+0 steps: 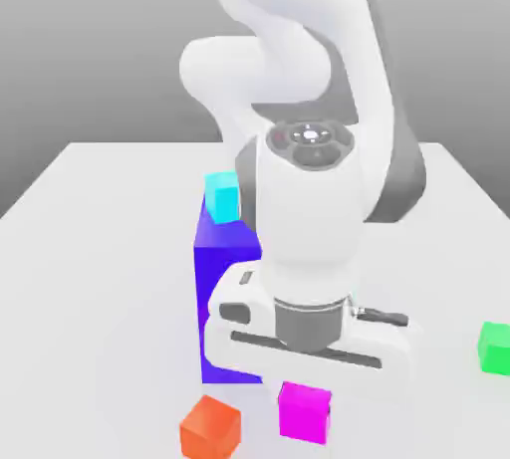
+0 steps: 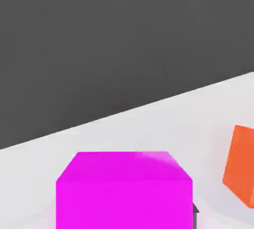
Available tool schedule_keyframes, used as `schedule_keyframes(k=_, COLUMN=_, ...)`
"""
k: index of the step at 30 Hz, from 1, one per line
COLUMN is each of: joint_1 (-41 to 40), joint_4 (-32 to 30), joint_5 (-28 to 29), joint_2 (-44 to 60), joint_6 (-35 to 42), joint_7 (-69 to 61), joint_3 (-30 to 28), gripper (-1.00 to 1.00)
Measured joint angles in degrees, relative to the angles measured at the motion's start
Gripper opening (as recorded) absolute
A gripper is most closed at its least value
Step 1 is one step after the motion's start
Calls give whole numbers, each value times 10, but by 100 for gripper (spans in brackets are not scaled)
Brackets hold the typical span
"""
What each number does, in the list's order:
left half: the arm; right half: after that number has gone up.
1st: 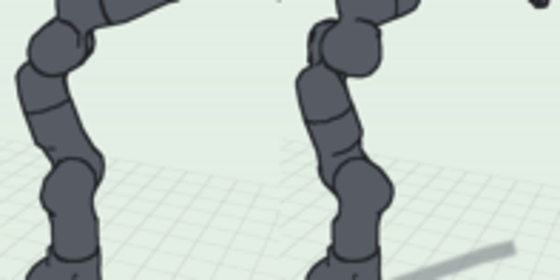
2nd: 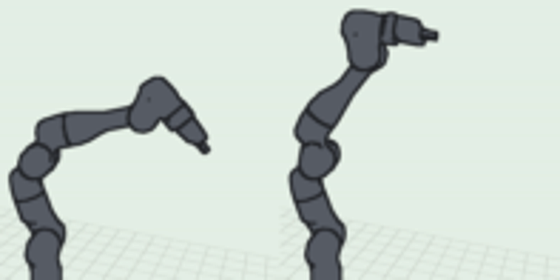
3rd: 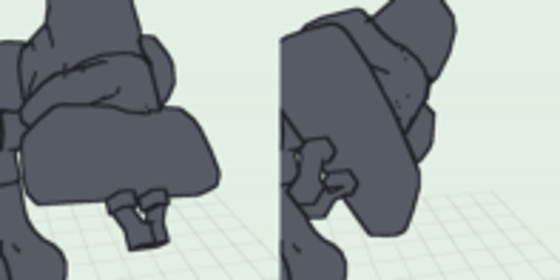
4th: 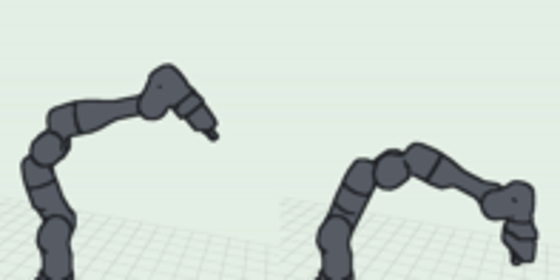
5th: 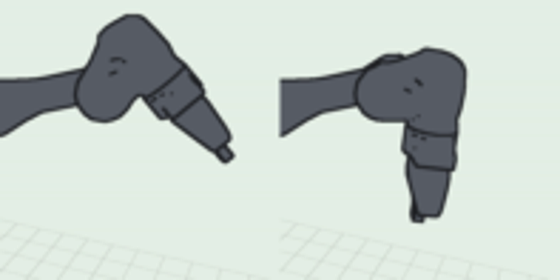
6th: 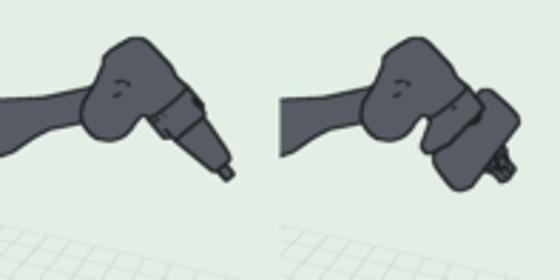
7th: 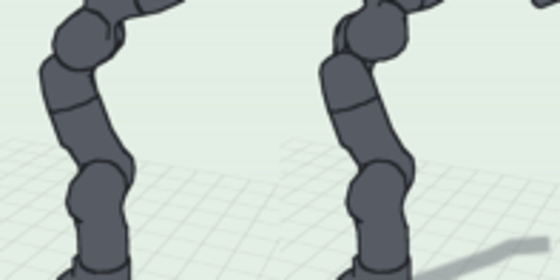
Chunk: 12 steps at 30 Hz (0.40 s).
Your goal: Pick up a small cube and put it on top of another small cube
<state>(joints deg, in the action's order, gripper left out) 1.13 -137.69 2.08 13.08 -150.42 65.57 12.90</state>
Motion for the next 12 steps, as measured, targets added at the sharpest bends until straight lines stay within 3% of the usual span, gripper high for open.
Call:
schedule_keyframes(k=5, joint_1=83, joint_4=-39, joint_5=35, joint_2=-30, joint_6=-6, joint_7=-32, joint_3=85, gripper=-100)
schedule_keyframes(k=8, joint_1=168, joint_4=-26, joint_5=118, joint_2=29, joint_6=-41, joint_7=-6, joint_3=95, gripper=-100)
schedule_keyframes(k=9, joint_1=189, joint_4=-21, joint_5=140, joint_2=49, joint_6=-54, joint_7=4, joint_3=88, gripper=100)
schedule_keyframes(k=12, joint_1=189, joint_4=-21, joint_5=140, joint_2=49, joint_6=-54, joint_7=4, joint_3=88, gripper=100)
